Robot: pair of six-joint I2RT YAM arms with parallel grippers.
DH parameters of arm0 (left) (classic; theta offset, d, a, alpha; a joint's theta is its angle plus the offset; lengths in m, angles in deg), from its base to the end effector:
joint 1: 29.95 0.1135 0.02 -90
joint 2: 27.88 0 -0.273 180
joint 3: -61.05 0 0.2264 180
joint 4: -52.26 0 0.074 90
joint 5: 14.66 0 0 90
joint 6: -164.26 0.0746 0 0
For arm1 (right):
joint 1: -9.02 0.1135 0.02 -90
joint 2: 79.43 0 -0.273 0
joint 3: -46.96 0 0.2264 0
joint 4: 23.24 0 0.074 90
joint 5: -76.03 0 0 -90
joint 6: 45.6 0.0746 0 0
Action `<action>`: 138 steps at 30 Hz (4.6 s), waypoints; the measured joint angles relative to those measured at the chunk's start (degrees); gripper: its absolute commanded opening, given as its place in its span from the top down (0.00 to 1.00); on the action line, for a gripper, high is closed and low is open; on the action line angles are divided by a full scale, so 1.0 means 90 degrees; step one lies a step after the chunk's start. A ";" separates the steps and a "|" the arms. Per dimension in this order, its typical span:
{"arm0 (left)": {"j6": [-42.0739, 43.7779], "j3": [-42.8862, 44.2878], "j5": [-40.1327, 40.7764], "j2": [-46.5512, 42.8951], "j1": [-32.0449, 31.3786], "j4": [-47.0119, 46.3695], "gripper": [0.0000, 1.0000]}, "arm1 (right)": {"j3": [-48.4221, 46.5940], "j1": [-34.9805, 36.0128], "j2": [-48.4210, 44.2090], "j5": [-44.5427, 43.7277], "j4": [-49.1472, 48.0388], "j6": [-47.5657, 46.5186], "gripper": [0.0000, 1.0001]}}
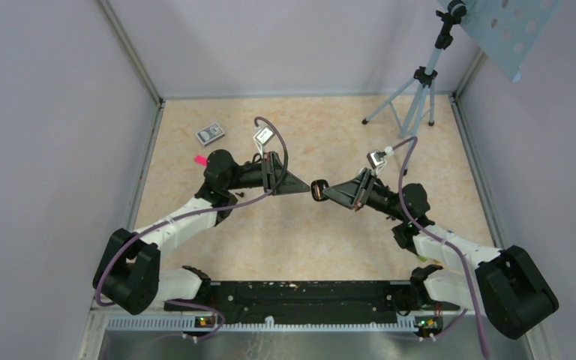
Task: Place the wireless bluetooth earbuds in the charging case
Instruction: Pass from the right arm to the left, then open the charging case at the center of the board, then pass from the left arm to the right
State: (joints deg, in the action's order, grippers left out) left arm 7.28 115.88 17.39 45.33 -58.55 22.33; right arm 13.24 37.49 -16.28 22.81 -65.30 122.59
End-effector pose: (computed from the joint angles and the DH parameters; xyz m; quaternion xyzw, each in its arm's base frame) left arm 0.2044 -0.1835 0.3262 0.1726 0.6458 -0.7078 0.2284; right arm 0.1760 0.1462 0.2751 0.0259 0.6417 0.7119 0.2842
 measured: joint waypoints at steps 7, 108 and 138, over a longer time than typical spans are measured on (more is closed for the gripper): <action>0.0520 0.0068 0.0299 -0.0129 -0.0002 0.1258 0.24 | -0.0007 0.0000 -0.0187 -0.0090 0.0304 -0.0095 1.00; 0.1222 0.0211 0.0457 -0.0015 -0.0036 0.4053 1.00 | -0.1906 -0.0459 -0.1341 -0.0969 0.7048 -0.4294 0.36; 0.0563 0.0308 -0.0087 0.0357 -0.0034 0.3014 1.00 | -0.1127 0.0049 -0.0199 0.0855 0.3597 -0.2756 0.30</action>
State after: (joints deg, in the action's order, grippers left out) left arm 12.35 118.66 16.60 48.55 -58.85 49.45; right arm 3.10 37.93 -18.07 30.50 -32.93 97.79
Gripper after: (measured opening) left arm 0.300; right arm 0.698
